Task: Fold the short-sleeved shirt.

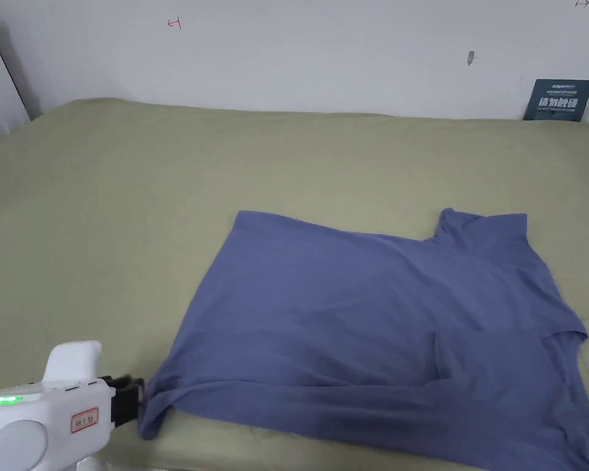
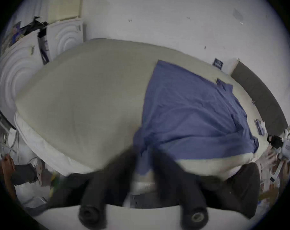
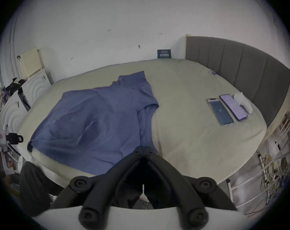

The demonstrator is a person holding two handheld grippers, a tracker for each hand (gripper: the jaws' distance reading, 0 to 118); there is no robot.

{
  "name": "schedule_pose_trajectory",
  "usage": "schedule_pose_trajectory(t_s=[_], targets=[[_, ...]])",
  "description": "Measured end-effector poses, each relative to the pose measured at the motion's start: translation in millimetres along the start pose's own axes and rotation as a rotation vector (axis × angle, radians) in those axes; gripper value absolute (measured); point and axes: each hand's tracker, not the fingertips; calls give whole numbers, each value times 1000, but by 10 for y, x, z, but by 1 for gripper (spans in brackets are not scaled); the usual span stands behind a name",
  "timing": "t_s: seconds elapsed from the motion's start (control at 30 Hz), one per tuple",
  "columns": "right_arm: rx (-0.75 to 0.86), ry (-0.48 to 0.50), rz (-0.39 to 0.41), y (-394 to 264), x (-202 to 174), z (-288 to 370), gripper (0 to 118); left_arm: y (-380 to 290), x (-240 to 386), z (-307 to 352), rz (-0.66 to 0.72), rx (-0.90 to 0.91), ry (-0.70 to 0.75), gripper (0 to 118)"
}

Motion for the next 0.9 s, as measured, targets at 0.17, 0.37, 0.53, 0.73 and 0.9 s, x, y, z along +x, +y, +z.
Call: schedule_pose_trajectory(t_s=[0.17,0.37,0.53,0.73,0.9], targets=[[-47,0,3,-91,-1,-49,1,-85,26,-346,-62,-140,28,108],[-101,12,14,-88,49,-122,5,-32,-41,-635,-81,-145,150,7],[-203,89,-13,-91,133,-233,78,8,-69,-555,-82,-136,102,3],[-277,117,33,-157,39,-520,77,37,-21,-531,-83,-141,111,3],[-227,69,68,-138,71,-626,4,112,-52,-576,-82,-145,112,3]])
